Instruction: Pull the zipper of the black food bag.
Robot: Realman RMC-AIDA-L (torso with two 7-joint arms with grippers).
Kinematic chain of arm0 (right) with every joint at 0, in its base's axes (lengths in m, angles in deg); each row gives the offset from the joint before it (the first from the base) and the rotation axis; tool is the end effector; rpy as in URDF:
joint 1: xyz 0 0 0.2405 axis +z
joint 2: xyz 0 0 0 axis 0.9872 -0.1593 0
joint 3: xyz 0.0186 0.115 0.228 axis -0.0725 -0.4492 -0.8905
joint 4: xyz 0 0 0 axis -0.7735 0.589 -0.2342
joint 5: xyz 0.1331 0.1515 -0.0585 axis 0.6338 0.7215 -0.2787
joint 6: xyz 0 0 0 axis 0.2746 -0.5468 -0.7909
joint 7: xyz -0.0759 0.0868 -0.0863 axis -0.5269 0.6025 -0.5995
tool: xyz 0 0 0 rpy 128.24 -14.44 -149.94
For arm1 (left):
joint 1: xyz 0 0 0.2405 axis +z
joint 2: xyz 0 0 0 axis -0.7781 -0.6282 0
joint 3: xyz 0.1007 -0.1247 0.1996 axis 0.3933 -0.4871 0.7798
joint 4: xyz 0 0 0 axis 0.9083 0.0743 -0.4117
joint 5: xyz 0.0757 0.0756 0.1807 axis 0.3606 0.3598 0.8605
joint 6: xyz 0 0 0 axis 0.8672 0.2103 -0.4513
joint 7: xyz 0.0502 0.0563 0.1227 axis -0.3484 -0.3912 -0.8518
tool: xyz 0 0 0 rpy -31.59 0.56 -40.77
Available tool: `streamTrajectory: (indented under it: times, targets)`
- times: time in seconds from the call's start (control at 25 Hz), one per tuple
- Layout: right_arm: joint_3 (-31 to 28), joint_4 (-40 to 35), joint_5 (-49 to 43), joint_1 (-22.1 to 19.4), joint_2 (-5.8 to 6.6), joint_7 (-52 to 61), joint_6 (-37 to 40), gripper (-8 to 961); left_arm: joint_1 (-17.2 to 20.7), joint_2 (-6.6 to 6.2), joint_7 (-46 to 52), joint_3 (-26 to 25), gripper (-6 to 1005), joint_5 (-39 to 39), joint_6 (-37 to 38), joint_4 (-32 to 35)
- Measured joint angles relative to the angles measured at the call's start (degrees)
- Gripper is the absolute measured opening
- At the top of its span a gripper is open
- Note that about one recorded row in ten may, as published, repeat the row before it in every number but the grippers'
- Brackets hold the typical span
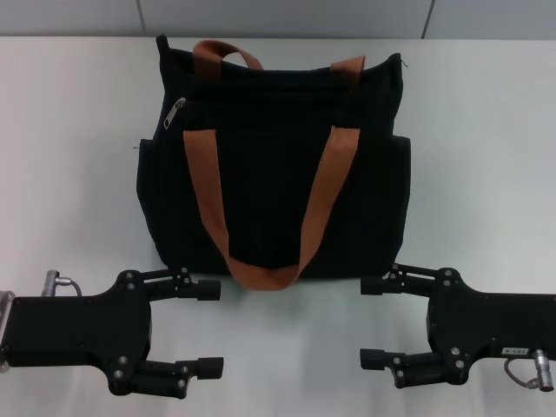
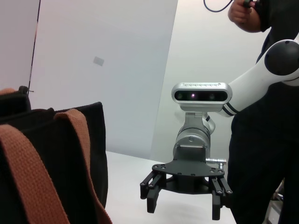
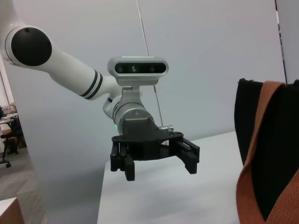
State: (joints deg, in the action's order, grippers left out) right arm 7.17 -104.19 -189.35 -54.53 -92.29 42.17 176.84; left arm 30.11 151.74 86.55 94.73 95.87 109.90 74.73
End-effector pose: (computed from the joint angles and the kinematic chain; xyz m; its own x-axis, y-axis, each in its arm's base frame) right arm 0.2746 0.2425 -0.0453 0.7887 -0.1772 -0.5888 -0.1963 -0.9800 0.0319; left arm -0.2920 0.2285 -0.0018 0.7791 0.1847 0.5991 0.1844 -0.9809 0.0626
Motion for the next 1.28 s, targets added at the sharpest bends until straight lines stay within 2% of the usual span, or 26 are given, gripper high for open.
streamTrajectory:
  times: [0.76, 0.88, 0.92, 0.96, 1.0, 1.12, 1.28]
  targets:
    - [-0.01, 0.01, 0.17, 0.33, 0.0, 0.0, -0.32, 838, 0.15, -0.01, -0.18, -0.76, 813, -0.25, 0.54, 0.0]
    - [-0.08, 0.01, 0.31, 0.34, 0.0, 0.0, -0.64, 838, -0.06, 0.95, -2.99, -7.45, 810, -0.52, 3.9, 0.09]
    - [-0.31, 0.01, 0.34, 0.48, 0.0, 0.0, -0.78, 839, -0.31, 1.62, -4.79, -12.8, 809, -1.17, 5.74, 0.13]
    - [-0.31, 0.01, 0.34, 0.48, 0.0, 0.0, -0.78, 839, -0.31, 1.62, -4.79, -12.8, 808, -1.17, 5.74, 0.13]
    - [-0.4, 0.01, 0.35, 0.57, 0.0, 0.0, -0.87, 839, -0.47, 2.01, -5.41, -15.56, 807, -2.24, 6.4, 0.16]
    - [-0.61, 0.01, 0.43, 0.68, 0.0, 0.0, -1.04, 839, -0.62, 2.8, -5.44, -21.71, 805, -8.82, 6.45, -0.25]
    - [-0.65, 0.01, 0.49, 0.64, 0.0, 0.01, -1.07, 840, -0.29, 3.08, -4.81, -28.29, 801, -16.45, 3.38, -2.07]
